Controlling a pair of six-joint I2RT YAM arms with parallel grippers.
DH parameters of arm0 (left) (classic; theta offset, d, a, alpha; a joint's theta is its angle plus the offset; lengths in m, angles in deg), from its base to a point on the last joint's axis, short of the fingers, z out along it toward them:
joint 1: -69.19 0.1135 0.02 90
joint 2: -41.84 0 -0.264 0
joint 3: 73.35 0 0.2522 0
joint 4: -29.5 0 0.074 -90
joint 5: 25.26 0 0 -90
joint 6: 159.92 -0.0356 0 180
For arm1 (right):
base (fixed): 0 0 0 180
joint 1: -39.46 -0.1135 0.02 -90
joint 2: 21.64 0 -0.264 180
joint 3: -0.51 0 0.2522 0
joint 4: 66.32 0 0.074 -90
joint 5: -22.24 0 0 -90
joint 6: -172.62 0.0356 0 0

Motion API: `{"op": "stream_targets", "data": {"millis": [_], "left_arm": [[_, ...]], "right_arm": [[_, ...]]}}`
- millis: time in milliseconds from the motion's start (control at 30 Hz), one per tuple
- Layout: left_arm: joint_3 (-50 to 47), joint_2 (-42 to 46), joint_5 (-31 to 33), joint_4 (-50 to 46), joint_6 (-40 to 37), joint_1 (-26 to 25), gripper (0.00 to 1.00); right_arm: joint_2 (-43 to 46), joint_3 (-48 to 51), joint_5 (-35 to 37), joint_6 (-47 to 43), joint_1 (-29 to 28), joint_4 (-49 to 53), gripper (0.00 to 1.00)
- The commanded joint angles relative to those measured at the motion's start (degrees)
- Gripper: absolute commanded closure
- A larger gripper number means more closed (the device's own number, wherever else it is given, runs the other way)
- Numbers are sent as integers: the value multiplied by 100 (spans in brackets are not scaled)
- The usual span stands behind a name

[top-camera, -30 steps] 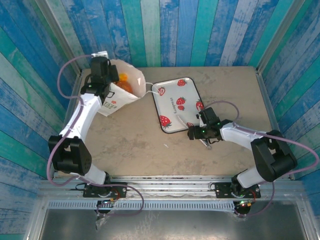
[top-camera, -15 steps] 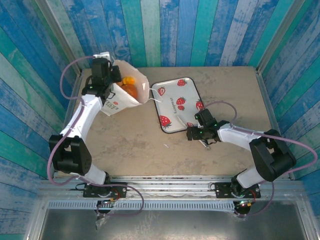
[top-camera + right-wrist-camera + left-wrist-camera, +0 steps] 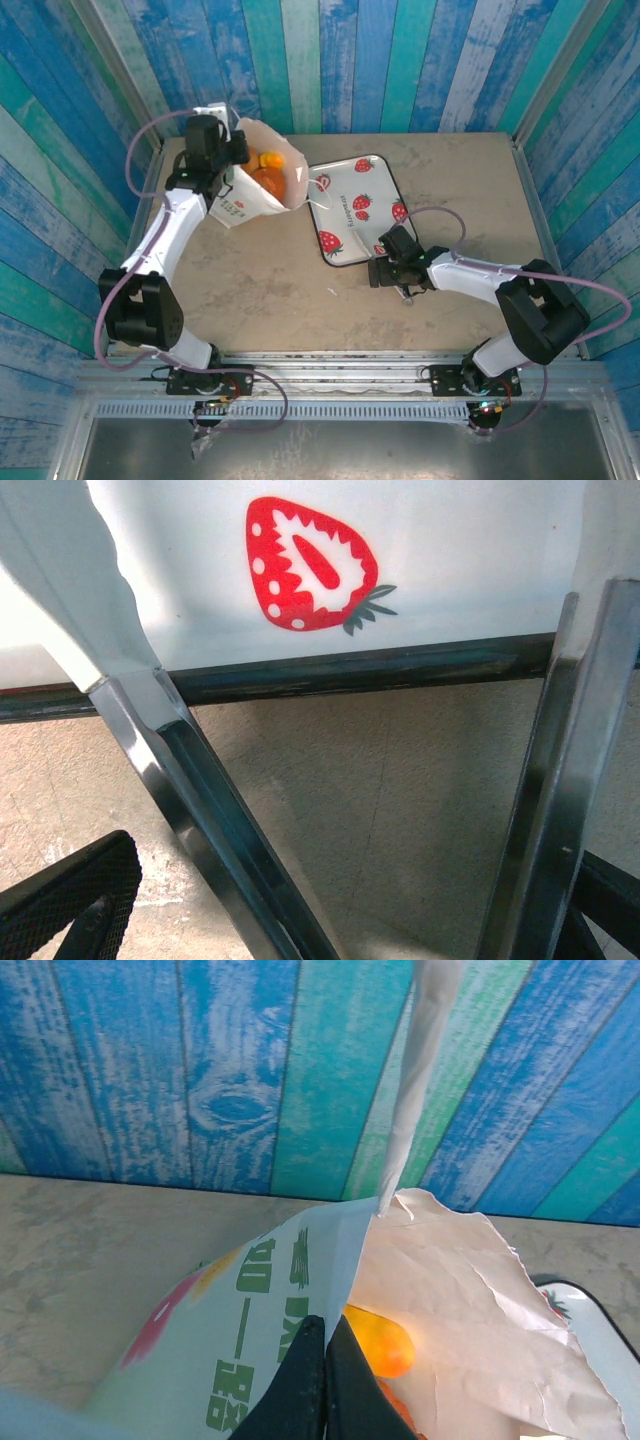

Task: Take the fake bread out of the paper bag

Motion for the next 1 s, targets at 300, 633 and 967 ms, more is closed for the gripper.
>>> {"op": "stream_targets", "data": {"millis": [300, 633, 967], "left_arm": [[61, -242, -429, 800, -54, -71, 100], [-81, -179, -322, 806, -71, -71, 100], [-208, -129, -250, 870, -80, -76, 100]], "right_arm": [[-330, 244, -119, 265, -152, 422, 26], [-253, 345, -59, 188, -285, 282, 45], [-230, 506, 9, 245, -380, 122, 42]]}}
